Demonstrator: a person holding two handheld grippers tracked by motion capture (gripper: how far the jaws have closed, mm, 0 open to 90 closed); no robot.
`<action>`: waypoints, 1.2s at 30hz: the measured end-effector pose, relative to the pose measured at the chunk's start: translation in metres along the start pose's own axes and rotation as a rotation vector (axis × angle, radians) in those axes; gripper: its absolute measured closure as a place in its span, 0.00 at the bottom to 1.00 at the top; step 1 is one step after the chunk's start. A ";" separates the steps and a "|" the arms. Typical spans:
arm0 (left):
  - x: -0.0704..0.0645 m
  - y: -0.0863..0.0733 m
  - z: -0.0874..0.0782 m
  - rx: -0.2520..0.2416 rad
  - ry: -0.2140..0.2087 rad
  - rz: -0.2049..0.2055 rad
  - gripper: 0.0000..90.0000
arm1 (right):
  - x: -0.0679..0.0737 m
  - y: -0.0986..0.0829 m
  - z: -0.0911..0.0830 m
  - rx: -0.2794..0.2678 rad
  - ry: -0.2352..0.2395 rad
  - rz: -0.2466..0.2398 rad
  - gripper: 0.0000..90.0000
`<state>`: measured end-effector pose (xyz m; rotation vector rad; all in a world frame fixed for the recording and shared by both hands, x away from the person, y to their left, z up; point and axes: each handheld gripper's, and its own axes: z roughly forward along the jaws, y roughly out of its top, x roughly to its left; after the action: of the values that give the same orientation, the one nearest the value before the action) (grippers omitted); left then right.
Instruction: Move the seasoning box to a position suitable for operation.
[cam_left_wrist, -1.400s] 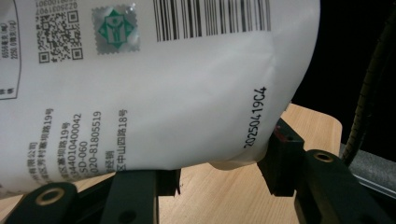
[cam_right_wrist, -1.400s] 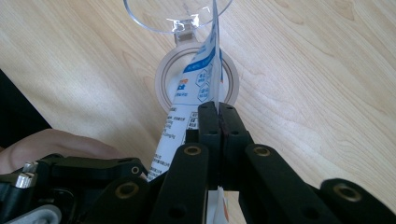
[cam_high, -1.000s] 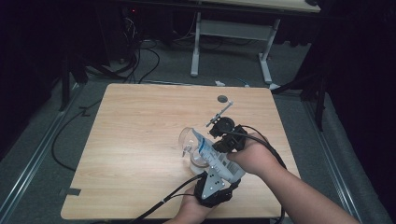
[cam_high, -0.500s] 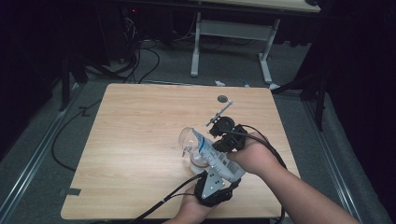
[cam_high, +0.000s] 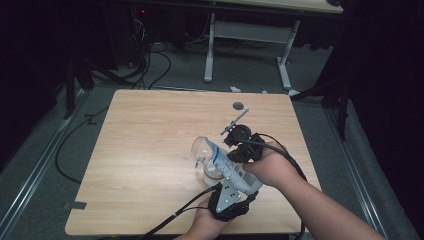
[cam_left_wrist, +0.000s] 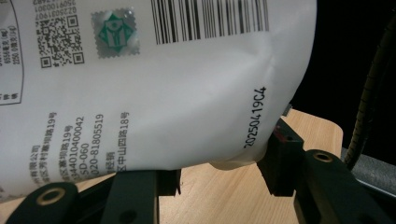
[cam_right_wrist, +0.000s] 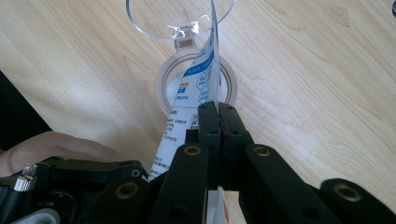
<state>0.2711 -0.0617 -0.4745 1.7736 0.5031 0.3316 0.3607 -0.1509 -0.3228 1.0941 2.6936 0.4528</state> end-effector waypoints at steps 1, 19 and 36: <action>0.000 0.000 0.000 0.000 0.000 0.001 0.63 | 0.000 0.000 0.000 0.000 0.000 0.000 1.00; 0.000 0.000 0.000 -0.006 0.001 -0.004 0.63 | 0.000 0.001 0.001 -0.001 0.003 -0.001 1.00; 0.001 0.000 0.000 -0.010 0.002 -0.005 0.63 | 0.001 0.002 0.000 0.000 0.000 -0.006 1.00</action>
<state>0.2715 -0.0611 -0.4739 1.7619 0.5064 0.3312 0.3617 -0.1489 -0.3225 1.0857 2.6964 0.4525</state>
